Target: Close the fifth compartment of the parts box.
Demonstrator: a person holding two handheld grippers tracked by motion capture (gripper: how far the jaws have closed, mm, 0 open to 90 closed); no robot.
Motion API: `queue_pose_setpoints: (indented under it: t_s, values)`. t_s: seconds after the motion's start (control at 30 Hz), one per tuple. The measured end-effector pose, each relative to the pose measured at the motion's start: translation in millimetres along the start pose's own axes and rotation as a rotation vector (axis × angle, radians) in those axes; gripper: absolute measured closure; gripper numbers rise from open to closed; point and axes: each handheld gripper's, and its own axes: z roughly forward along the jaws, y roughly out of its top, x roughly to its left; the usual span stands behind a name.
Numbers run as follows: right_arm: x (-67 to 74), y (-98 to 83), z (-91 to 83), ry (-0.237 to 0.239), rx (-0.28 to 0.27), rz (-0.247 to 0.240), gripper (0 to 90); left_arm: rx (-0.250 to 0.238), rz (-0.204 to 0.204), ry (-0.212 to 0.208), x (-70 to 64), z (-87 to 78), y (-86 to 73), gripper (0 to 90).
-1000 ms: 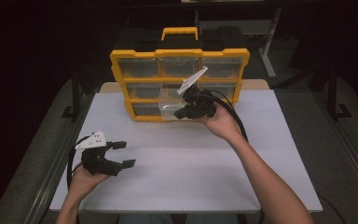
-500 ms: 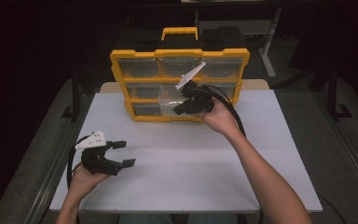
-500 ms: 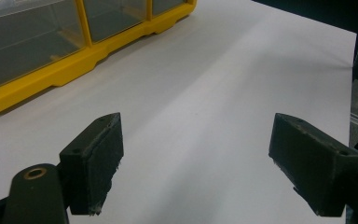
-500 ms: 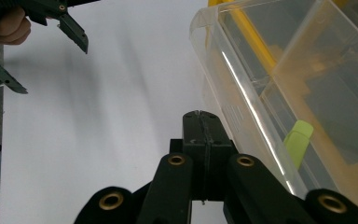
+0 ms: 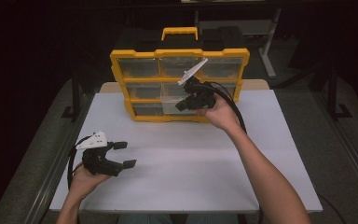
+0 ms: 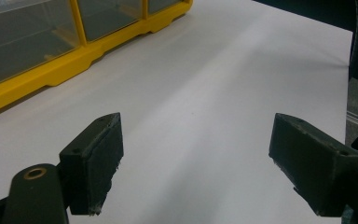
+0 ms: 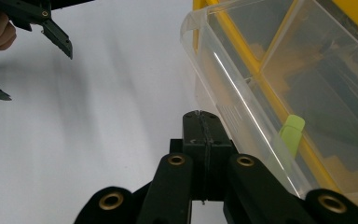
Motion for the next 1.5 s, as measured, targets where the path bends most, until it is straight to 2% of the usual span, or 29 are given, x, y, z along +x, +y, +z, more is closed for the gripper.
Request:
queue_pose_setpoints:
  t_s: [0.2,0.3,0.43,0.6,0.63,0.67,0.8,0.93,1.17,1.5]
  values:
    - [-3.8,3.8,-0.8,0.007,0.009,0.007,88.9,0.003,0.0,-0.006,-0.5,0.5,0.6,17.6]
    - [-4.5,6.0,0.7,-0.014,0.017,0.0,88.9,0.002,-0.007,-0.004,0.9,0.1,0.8,17.6]
    - [-11.6,6.3,0.8,-0.011,0.009,0.026,88.8,0.001,-0.011,-0.002,1.2,-0.1,0.2,17.6]
    - [-15.3,7.3,3.3,-0.017,0.011,0.023,88.9,-0.003,-0.012,0.0,1.9,-0.4,-0.8,17.6]
    - [-14.2,8.0,2.8,-0.02,0.016,0.042,88.9,-0.001,-0.009,0.0,2.0,-0.2,-0.8,17.6]
    - [-16.2,7.6,4.0,-0.028,0.011,0.022,88.9,-0.001,-0.009,-0.001,1.9,0.0,-0.7,17.6]
    - [-17.8,8.5,4.6,-0.026,0.019,0.027,88.9,-0.002,-0.011,-0.004,1.7,0.3,-0.4,17.6]
    - [-19.8,11.4,4.3,-0.044,0.026,0.038,88.9,0.0,-0.011,-0.005,1.6,0.6,-0.6,17.6]
    - [-23.2,13.6,4.6,-0.063,0.033,0.027,88.9,-0.006,-0.025,0.0,2.3,-0.7,-1.1,17.7]
    - [-27.6,14.3,3.8,-0.08,0.041,0.039,88.9,0.0,-0.016,-0.005,2.6,0.4,-1.5,17.6]
